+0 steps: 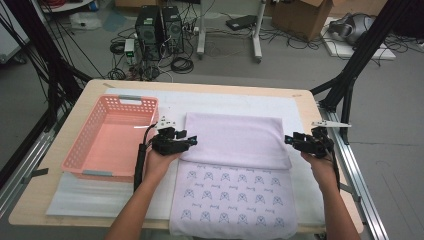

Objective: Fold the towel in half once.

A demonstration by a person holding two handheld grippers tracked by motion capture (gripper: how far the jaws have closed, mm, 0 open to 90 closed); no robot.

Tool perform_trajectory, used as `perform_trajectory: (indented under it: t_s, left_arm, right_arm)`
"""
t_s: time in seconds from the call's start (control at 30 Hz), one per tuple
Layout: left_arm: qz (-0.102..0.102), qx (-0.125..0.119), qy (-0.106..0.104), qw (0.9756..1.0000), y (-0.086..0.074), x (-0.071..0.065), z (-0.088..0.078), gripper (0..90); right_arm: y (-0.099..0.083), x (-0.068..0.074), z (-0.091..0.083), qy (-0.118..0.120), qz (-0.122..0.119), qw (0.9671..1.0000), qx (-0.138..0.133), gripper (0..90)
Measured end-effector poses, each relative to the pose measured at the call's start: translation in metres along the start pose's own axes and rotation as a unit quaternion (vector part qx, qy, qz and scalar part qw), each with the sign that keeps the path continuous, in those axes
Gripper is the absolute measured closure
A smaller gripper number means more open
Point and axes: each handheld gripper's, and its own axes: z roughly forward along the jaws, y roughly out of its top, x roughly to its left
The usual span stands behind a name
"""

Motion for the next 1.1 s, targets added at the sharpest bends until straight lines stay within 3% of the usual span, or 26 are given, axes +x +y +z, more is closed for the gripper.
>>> perform_trajectory:
  t_s: [0.13, 0.2, 0.37, 0.43, 0.47, 0.53, 0.73, 0.9, 0.93, 1.0, 1.07, 1.1]
  left_arm:
    - [0.009, 0.012, -0.009, 0.9998, -0.008, -0.006, -0.003, 46.9]
    - [0.007, 0.038, -0.014, 0.9992, -0.01, -0.007, -0.001, 48.3]
    - [0.005, 0.083, -0.012, 0.9965, -0.015, -0.011, 0.006, 69.1]
    - [0.023, 0.067, 0.006, 0.9975, -0.021, -0.017, 0.003, 82.0]
    - [0.028, 0.075, 0.013, 0.9967, -0.024, -0.018, 0.003, 87.6]
    - [0.029, 0.062, 0.019, 0.9975, -0.029, -0.02, -0.001, 89.5]
    - [0.021, 0.03, 0.02, 0.9991, -0.038, -0.019, -0.018, 89.7]
    - [0.028, 0.013, 0.023, 0.9992, -0.042, -0.017, -0.028, 89.6]
    - [0.037, 0.007, 0.028, 0.9989, -0.042, -0.017, -0.028, 88.6]
    - [0.027, -0.005, 0.028, 0.9992, -0.039, -0.015, -0.026, 68.3]
    - [0.024, -0.006, 0.027, 0.9993, -0.035, -0.014, -0.021, 59.7]
    - [0.028, -0.013, 0.037, 0.9989, -0.034, -0.013, -0.017, 57.2]
  right_arm:
    - [-0.016, 0.003, -0.006, 0.018, -0.004, 0.9997, 0.016, 50.7]
    - [-0.024, 0.006, -0.007, 0.019, -0.009, 0.9994, 0.028, 51.9]
    - [-0.043, 0.011, -0.003, 0.03, -0.011, 0.9985, 0.045, 56.9]
    - [-0.048, 0.012, 0.0, 0.028, -0.021, 0.9977, 0.058, 66.7]
    - [-0.05, 0.013, 0.0, 0.026, -0.026, 0.9976, 0.06, 74.1]
    - [-0.053, 0.014, -0.002, 0.028, -0.029, 0.9976, 0.057, 80.5]
    - [-0.062, 0.019, -0.013, 0.03, -0.041, 0.9981, 0.034, 83.0]
    - [-0.071, 0.023, -0.02, 0.03, -0.041, 0.9985, 0.021, 83.0]
    - [-0.072, 0.022, -0.021, 0.03, -0.039, 0.9986, 0.02, 82.9]
    - [-0.072, 0.022, -0.02, 0.03, -0.037, 0.9987, 0.019, 82.9]
    - [-0.072, 0.022, -0.02, 0.032, -0.035, 0.9988, 0.014, 82.9]
    - [-0.072, 0.023, -0.019, 0.032, -0.031, 0.9989, 0.015, 82.9]
